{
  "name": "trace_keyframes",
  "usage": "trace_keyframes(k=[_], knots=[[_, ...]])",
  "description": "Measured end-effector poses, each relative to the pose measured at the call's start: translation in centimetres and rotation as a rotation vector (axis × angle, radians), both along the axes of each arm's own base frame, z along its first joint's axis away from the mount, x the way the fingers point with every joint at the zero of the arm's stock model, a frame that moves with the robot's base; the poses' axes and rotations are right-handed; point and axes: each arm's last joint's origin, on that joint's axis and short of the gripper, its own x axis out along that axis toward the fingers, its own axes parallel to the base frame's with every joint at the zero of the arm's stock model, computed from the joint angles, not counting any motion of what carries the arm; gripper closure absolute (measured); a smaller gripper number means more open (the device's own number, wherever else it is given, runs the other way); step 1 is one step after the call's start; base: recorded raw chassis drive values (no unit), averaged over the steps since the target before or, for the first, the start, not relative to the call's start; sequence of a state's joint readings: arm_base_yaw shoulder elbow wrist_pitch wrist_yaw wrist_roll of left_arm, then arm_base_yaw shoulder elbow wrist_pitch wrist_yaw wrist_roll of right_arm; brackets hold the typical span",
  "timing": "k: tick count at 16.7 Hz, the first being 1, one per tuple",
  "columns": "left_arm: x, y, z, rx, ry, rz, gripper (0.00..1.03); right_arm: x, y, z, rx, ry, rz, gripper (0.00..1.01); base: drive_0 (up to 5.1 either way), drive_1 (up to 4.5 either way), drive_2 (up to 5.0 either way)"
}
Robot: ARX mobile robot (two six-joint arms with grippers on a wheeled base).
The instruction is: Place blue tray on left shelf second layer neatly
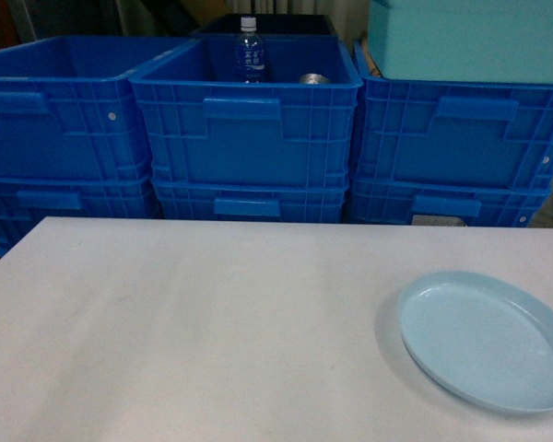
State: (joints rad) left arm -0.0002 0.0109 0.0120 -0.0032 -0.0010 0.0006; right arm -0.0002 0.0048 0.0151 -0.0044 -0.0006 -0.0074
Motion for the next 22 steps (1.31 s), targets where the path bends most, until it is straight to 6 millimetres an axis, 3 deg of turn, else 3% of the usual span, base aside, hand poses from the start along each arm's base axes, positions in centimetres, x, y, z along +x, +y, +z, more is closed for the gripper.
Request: trace_keyframes(k=[14, 20, 22], knots=[[0.0, 0.0, 0.0, 0.0, 0.0, 0.0, 0.05, 0.3, 0.0, 0.4, -0.011, -0.029, -0.004, 0.03, 0.0, 0.0, 0.0], [0.0, 0.0, 0.0, 0.0, 0.0, 0.0, 0.05, 1.1, 0.1, 0.4, -0.02, -0.017, 0.0, 0.03, 0.0, 0.0, 0.0], [0.0, 0.0, 0.0, 0.0, 0.0, 0.0, 0.05, 2.5, 0.4, 0.4, -0.037, 0.006, 0.024, 0.03, 0.0, 0.0, 0.0]])
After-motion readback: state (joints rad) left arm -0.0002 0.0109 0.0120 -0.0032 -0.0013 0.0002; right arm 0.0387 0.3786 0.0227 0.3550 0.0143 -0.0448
